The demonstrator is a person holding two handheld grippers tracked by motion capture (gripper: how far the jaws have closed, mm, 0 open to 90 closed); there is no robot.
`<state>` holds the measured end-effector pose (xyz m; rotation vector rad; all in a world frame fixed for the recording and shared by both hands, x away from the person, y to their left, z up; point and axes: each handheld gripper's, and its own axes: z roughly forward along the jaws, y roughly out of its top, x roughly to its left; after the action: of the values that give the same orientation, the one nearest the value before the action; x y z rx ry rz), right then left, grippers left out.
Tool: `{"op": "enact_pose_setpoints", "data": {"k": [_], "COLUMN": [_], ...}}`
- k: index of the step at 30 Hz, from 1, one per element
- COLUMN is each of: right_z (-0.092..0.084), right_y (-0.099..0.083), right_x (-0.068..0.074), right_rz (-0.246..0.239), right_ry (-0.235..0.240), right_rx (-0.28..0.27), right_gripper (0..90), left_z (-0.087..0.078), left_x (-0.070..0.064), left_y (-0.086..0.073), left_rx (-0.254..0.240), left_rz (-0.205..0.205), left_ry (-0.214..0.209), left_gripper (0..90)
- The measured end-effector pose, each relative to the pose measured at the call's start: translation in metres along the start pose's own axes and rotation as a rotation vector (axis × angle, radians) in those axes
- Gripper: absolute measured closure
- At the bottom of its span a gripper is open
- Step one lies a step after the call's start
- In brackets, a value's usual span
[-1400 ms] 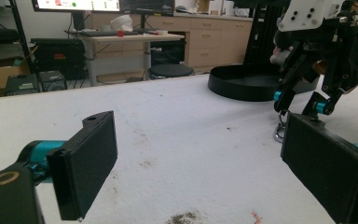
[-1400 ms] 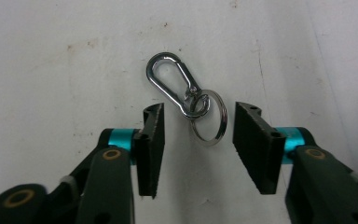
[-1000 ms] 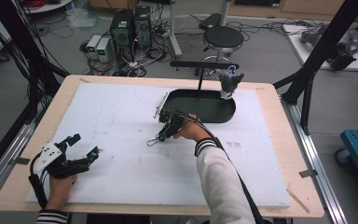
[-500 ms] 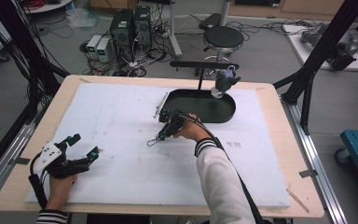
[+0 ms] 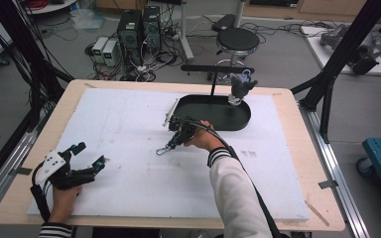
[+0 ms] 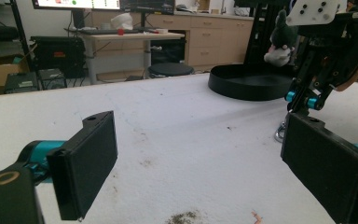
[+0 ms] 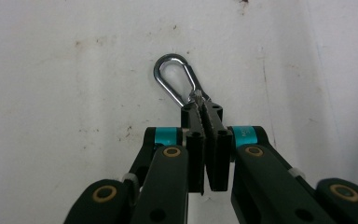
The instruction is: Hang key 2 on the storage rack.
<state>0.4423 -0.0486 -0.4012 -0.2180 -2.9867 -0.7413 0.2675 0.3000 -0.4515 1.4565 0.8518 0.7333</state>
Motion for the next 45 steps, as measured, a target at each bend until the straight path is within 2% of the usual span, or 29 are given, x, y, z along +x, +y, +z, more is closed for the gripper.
{"op": "enact_pose_setpoints", "data": {"k": [3, 5, 10, 13, 14, 16, 23, 33, 38, 45], "right_z": [-0.006, -0.011, -0.028, -0.044, -0.05, -0.062, -0.111, -0.175, -0.198, -0.22], "right_y": [0.001, 0.003, 0.005, 0.005, 0.005, 0.003, -0.006, -0.03, -0.043, -0.059], "right_x": [0.001, 0.004, 0.007, 0.009, 0.009, 0.009, 0.012, 0.015, 0.016, 0.012], "right_rz": [0.005, -0.016, -0.026, -0.016, -0.022, -0.021, 0.013, 0.065, 0.1, 0.144], "right_ry": [-0.015, -0.035, -0.066, -0.104, -0.135, -0.158, -0.252, -0.377, -0.426, -0.466], "right_rx": [-0.017, -0.036, -0.077, -0.106, -0.113, -0.152, -0.25, -0.325, -0.343, -0.379], "right_gripper": [88.8, 88.9, 88.9, 88.9, 88.9, 88.9, 88.8, 88.8, 88.8, 88.8], "left_z": [0.0, 0.0, 0.0, 0.0, 0.0, 0.0, 0.0, 0.0, 0.0, 0.0], "left_x": [0.0, 0.0, 0.0, 0.0, 0.0, 0.0, 0.001, 0.0, 0.0, 0.0], "left_y": [0.0, 0.0, 0.0, 0.0, 0.0, 0.0, 0.0, 0.0, 0.0, 0.0], "left_rx": [0.001, 0.002, 0.001, 0.003, -0.001, 0.003, 0.0, 0.006, 0.005, 0.006], "left_rz": [-0.002, -0.004, -0.002, -0.006, -0.009, -0.008, -0.007, -0.004, -0.003, -0.004], "left_ry": [0.002, 0.002, 0.003, 0.001, 0.002, 0.001, 0.004, 0.003, 0.004, 0.003], "left_gripper": [11.2, 11.2, 11.2, 11.2, 11.2, 11.2, 11.2, 11.2, 11.2, 11.2]}}
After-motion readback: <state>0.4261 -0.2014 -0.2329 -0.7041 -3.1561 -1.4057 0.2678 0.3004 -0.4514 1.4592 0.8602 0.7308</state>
